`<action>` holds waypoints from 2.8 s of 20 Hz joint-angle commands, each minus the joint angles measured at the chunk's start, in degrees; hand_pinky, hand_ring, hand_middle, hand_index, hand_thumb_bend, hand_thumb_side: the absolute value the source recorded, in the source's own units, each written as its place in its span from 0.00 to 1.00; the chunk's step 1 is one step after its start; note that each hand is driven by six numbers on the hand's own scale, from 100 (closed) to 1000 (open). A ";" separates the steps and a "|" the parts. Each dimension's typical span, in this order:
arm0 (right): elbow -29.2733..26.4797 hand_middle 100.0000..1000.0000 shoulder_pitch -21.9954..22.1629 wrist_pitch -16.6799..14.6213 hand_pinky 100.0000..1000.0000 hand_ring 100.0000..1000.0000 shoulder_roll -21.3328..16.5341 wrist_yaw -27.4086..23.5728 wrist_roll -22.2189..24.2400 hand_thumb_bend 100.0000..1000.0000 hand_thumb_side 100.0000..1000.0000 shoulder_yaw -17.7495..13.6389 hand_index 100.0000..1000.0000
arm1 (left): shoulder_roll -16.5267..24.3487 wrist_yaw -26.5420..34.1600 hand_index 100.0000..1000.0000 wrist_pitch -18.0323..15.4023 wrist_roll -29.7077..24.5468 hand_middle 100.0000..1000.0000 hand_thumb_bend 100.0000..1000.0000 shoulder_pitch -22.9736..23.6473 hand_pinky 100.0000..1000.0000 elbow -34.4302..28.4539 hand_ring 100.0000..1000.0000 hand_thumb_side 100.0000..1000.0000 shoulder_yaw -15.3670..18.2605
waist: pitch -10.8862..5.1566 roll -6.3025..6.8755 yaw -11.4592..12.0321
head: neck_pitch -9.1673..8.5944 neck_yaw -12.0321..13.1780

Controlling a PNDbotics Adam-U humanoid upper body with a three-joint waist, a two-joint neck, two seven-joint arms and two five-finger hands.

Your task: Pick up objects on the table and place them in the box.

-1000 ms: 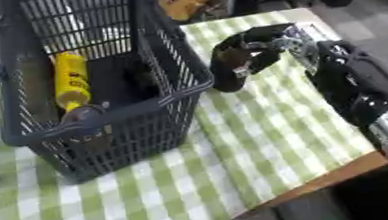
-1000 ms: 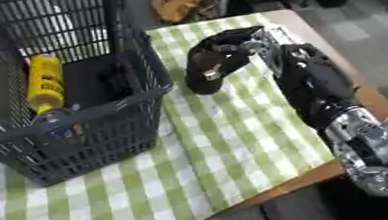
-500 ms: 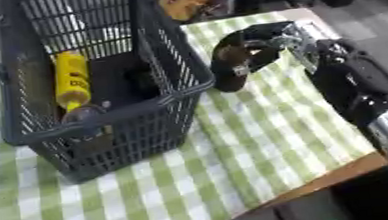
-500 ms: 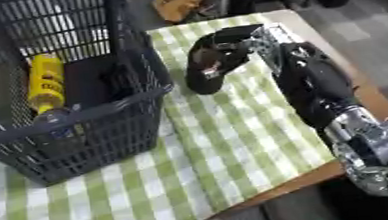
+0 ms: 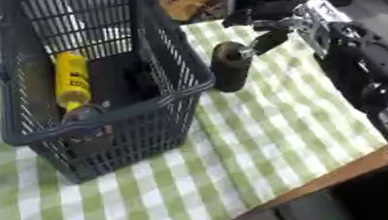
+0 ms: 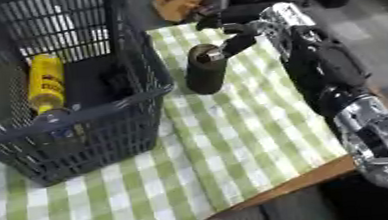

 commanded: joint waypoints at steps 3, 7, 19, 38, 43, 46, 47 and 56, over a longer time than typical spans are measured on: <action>-0.54 0.96 -0.88 0.66 1.00 1.00 -1.86 -0.11 -0.28 0.58 0.65 -0.95 1.00 | 0.72 0.16 0.80 -0.11 -0.11 0.82 0.69 -0.44 0.37 -0.82 0.95 0.82 0.13 | -1.26 0.91 0.11 | -0.17 -0.17; -0.37 0.96 -0.87 0.88 1.00 1.00 -1.50 0.07 -0.25 0.58 0.65 -1.13 1.00 | 0.67 0.19 0.80 -0.10 -0.15 0.82 0.69 -0.41 0.37 -0.83 0.95 0.82 0.09 | -1.26 1.02 0.14 | -0.11 -0.24; -0.30 0.96 -1.39 2.56 1.00 1.00 1.86 1.55 -0.40 0.58 0.65 -2.29 1.00 | 0.46 0.32 0.80 -0.07 -0.25 0.82 0.69 -0.45 0.37 -0.81 0.95 0.82 0.00 | -1.18 1.39 0.41 | -0.28 -0.66; 3.47 0.96 -1.86 4.04 1.00 1.00 3.04 5.45 -1.55 0.58 0.66 -3.49 1.00 | 0.28 0.39 0.80 -0.10 -0.35 0.82 0.69 -0.48 0.37 -0.83 0.95 0.83 -0.03 | -1.03 1.53 0.74 | -0.58 -0.78; 3.92 0.96 -1.75 4.14 1.00 1.00 3.26 5.94 -1.71 0.58 0.67 -3.68 1.00 | 0.24 0.40 0.80 -0.10 -0.39 0.82 0.69 -0.51 0.37 -0.83 0.95 0.82 -0.06 | -1.05 1.55 0.76 | -0.67 -0.79; 4.63 0.96 -1.58 3.87 1.00 1.00 3.54 6.08 -1.43 0.59 0.67 -3.57 1.00 | 0.24 0.41 0.80 -0.10 -0.40 0.82 0.69 -0.54 0.37 -0.83 0.95 0.82 -0.07 | -1.04 1.55 0.79 | -0.70 -0.82; 4.81 0.96 -1.56 3.80 1.00 1.00 3.60 6.15 -1.35 0.59 0.67 -3.52 1.00 | 0.24 0.42 0.80 -0.10 -0.41 0.82 0.69 -0.54 0.37 -0.83 0.95 0.82 -0.06 | -1.04 1.56 0.79 | -0.71 -0.82; 5.68 0.96 -1.29 3.32 1.00 1.00 4.26 6.92 -1.14 0.59 0.68 -3.48 1.00 | 0.18 0.44 0.80 -0.10 -0.45 0.82 0.69 -0.54 0.37 -0.84 0.95 0.83 -0.09 | -0.99 1.58 0.97 | -1.06 -0.77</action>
